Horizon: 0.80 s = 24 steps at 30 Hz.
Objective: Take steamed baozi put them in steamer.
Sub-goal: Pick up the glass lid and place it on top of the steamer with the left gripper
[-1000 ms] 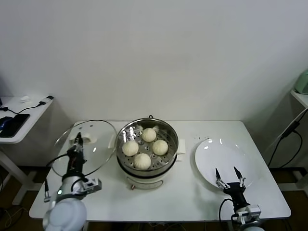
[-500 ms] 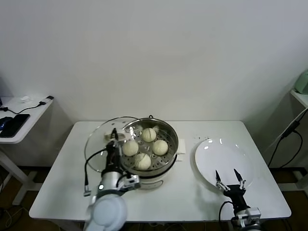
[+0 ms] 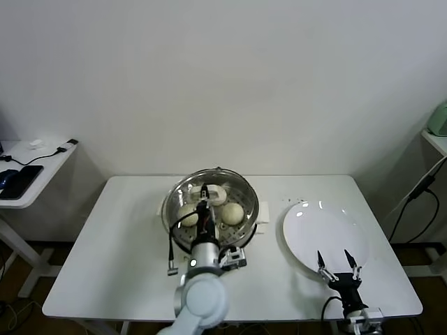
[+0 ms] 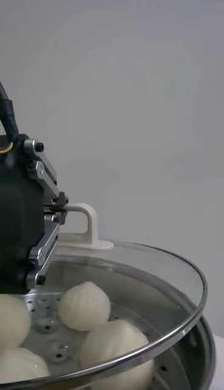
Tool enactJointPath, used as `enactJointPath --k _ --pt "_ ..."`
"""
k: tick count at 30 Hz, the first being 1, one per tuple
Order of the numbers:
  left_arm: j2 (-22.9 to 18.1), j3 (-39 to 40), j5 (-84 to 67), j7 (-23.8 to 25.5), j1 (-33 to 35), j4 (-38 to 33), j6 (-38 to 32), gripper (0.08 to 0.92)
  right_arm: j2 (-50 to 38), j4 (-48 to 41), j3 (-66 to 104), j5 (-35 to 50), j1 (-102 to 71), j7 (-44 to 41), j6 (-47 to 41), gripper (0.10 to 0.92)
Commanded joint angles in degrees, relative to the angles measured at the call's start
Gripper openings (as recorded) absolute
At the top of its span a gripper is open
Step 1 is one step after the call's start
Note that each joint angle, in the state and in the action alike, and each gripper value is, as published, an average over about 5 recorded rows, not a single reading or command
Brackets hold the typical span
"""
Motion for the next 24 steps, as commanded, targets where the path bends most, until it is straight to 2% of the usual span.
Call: enactJointPath --k 1,24 --pt "-3.4 2.7 1.2 -1.7 -3.5 7.7 0.8 0.131 0.1 -0.3 0.5 0.2 0.0 0.2 0.6 0.823" --pt "-0.8 0.6 2.5 -2.6 -2.6 9.1 -0.7 0.131 1.2 -1.1 0.4 -0.6 1.5 0.6 2.1 0.823"
